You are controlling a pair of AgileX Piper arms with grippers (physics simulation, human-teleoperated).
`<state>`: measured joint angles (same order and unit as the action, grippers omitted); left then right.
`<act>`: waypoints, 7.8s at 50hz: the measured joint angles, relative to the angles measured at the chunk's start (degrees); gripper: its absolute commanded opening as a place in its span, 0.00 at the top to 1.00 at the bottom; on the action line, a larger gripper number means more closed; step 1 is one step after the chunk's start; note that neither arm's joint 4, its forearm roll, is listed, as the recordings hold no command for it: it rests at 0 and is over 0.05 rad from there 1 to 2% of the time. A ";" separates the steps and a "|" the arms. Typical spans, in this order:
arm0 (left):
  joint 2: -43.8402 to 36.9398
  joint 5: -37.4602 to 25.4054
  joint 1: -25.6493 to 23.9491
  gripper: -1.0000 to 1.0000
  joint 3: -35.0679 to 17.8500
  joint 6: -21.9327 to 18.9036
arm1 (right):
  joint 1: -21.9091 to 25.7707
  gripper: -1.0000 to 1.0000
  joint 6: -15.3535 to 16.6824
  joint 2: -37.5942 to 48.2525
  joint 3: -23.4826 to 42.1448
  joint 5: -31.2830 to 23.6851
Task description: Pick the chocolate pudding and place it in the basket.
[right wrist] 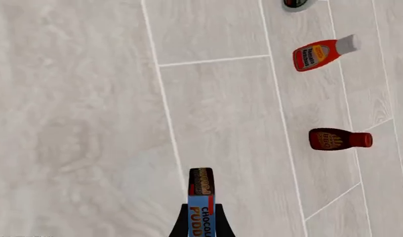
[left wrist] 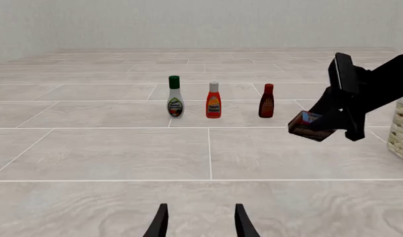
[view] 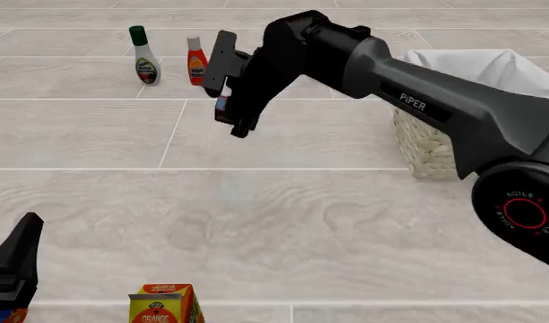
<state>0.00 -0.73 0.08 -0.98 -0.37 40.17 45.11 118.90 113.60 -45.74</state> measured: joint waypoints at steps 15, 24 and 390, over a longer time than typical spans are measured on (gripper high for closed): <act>0.00 0.00 0.00 0.00 0.00 0.00 | -3.04 1.00 -2.53 -4.96 0.85 0.06; 0.00 0.00 0.00 0.00 0.00 0.00 | -4.50 1.00 -4.95 -8.55 0.69 0.27; 0.00 0.00 0.00 0.00 0.00 0.00 | -49.67 1.00 -22.84 0.96 13.04 -11.81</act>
<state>0.00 -0.73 0.09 -0.98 -0.37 -9.50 22.27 119.86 126.64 -57.55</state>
